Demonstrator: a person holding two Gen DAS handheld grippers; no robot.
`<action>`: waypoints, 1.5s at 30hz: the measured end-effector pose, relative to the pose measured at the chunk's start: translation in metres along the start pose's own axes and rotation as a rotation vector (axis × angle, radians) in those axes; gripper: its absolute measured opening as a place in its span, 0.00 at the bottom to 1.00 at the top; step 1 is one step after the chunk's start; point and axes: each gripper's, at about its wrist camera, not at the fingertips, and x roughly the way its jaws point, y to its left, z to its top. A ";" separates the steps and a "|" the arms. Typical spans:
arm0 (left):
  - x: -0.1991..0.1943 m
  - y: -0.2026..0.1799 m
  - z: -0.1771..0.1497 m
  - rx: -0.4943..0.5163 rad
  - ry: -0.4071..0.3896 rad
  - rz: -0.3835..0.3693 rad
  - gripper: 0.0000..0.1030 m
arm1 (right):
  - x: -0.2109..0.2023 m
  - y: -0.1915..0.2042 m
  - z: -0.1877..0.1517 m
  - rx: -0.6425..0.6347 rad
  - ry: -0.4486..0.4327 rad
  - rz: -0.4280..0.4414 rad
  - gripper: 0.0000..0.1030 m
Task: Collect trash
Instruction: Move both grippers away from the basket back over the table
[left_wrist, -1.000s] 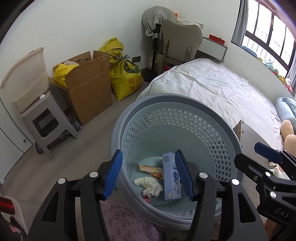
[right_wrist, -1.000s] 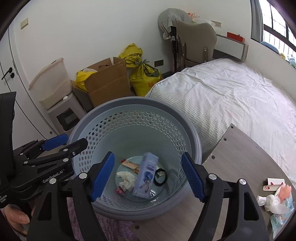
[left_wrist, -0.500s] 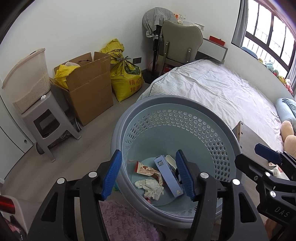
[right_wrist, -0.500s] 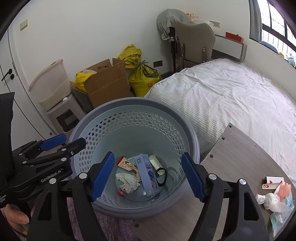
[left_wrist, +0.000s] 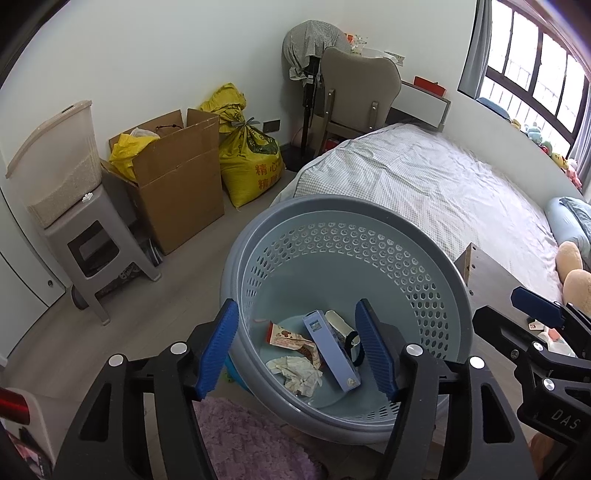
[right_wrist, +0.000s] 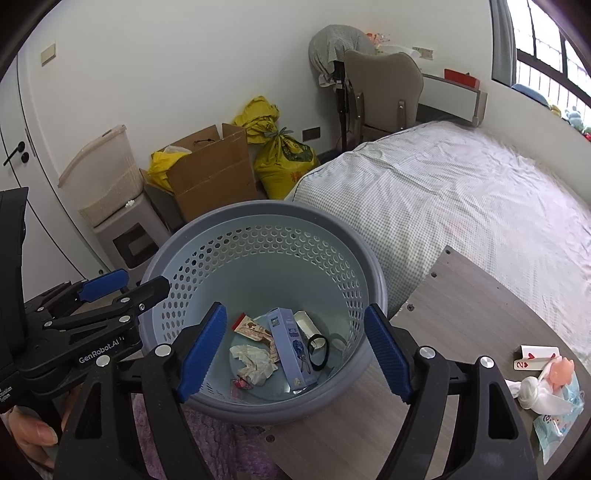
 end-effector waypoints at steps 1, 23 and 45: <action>-0.002 -0.001 0.000 0.001 -0.002 -0.002 0.61 | -0.002 -0.001 -0.001 0.001 -0.002 -0.001 0.73; -0.026 -0.031 -0.019 0.057 -0.022 -0.035 0.63 | -0.042 -0.029 -0.026 0.064 -0.048 -0.049 0.74; -0.047 -0.117 -0.052 0.207 -0.009 -0.138 0.63 | -0.100 -0.099 -0.082 0.204 -0.092 -0.156 0.75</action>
